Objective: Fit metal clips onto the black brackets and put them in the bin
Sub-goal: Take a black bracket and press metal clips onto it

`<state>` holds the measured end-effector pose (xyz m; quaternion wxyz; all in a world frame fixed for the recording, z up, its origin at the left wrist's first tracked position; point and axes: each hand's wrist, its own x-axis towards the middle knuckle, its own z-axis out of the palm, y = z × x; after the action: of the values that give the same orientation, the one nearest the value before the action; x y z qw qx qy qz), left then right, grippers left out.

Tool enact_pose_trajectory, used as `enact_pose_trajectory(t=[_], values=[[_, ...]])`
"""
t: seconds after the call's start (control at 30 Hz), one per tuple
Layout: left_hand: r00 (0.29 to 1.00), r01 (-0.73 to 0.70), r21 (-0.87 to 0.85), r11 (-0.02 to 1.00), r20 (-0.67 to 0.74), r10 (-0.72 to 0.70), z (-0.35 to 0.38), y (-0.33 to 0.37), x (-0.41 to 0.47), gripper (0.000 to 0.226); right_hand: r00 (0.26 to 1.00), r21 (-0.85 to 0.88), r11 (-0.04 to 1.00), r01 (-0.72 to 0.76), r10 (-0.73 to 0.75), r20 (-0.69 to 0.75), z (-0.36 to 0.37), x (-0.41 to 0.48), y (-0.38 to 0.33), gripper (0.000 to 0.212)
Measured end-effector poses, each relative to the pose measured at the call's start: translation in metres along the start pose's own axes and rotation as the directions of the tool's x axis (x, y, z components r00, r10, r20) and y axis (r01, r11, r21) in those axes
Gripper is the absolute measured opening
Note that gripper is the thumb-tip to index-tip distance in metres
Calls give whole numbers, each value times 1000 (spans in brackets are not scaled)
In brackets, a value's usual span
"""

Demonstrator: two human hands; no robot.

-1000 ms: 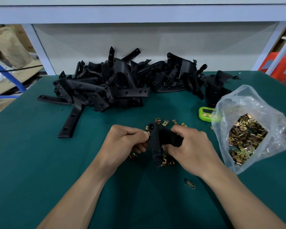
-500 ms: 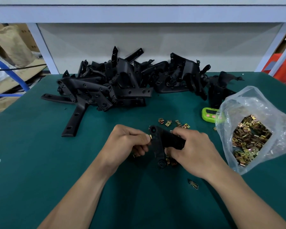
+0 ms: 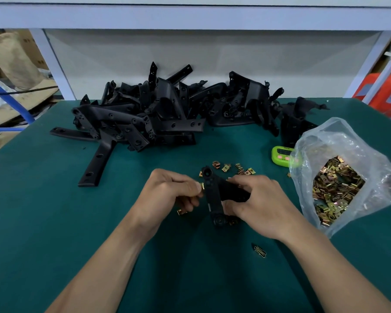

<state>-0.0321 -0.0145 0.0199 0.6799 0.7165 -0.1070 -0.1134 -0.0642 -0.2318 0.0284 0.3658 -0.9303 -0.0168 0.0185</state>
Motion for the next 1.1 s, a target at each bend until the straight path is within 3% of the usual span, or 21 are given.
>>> enact_pose_trajectory(t=[0.57, 0.97, 1.1], values=[[1000, 2, -33, 999, -20, -2, 0, 0, -2, 22, 1000, 19, 1000, 13, -12, -16, 3, 1, 4, 23], [998, -15, 22, 1000, 69, 14, -3, 0, -3, 19, 1000, -64, 998, 28, -29, -8, 1, -1, 4, 27], [999, -26, -5, 1000, 31, 26, 0, -2, -3, 21, 998, -107, 994, 31, -38, -60, 3, -2, 3, 27]])
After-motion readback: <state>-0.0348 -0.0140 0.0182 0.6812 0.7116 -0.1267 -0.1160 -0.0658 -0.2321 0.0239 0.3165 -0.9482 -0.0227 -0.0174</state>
